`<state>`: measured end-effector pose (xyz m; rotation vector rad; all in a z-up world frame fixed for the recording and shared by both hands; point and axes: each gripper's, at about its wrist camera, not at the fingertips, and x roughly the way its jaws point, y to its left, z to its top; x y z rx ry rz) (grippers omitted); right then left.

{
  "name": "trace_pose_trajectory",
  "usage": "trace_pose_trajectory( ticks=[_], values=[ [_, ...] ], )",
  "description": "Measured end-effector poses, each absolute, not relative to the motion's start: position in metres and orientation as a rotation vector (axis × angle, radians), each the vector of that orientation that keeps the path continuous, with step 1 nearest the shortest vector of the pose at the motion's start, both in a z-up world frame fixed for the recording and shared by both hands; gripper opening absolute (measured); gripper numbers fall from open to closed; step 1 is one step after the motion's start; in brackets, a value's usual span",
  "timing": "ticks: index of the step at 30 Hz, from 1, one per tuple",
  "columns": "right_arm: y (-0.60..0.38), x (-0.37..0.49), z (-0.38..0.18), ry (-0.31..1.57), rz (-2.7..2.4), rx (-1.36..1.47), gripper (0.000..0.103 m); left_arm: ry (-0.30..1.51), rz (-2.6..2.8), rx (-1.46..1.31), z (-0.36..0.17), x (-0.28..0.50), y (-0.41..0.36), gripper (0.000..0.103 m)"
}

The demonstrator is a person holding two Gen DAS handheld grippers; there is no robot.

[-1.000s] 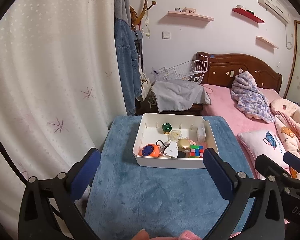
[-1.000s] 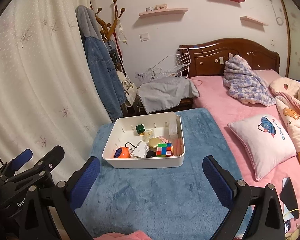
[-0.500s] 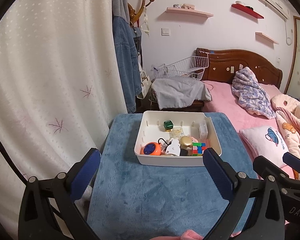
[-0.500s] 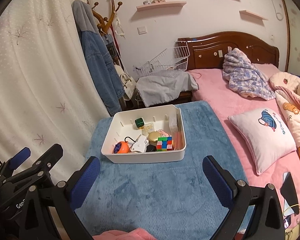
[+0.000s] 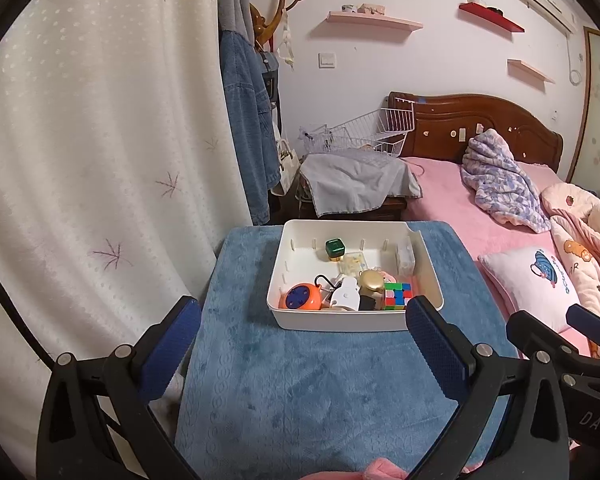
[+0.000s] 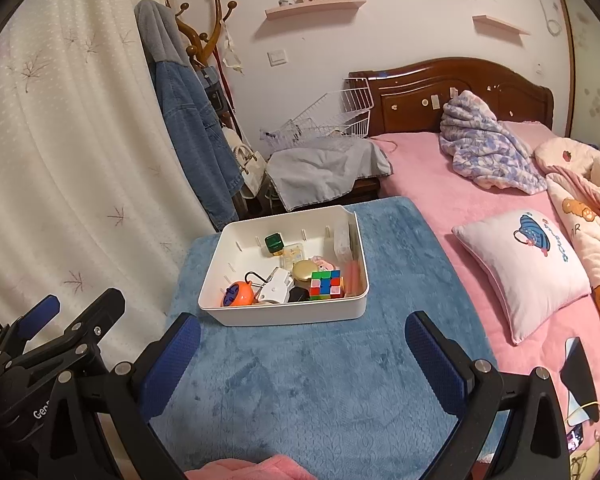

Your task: Organize rigid objects

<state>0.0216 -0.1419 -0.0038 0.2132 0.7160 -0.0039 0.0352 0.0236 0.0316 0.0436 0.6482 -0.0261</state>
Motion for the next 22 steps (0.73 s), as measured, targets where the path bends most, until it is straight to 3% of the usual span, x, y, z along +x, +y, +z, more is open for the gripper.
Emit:
trace_pose_trajectory(
  ticks=[22],
  values=[
    [-0.141, 0.0233, -0.0101, 0.735, -0.008, 0.221, 0.103, 0.653, -0.03, 0.047, 0.0287, 0.0358, 0.023, 0.102]
  ],
)
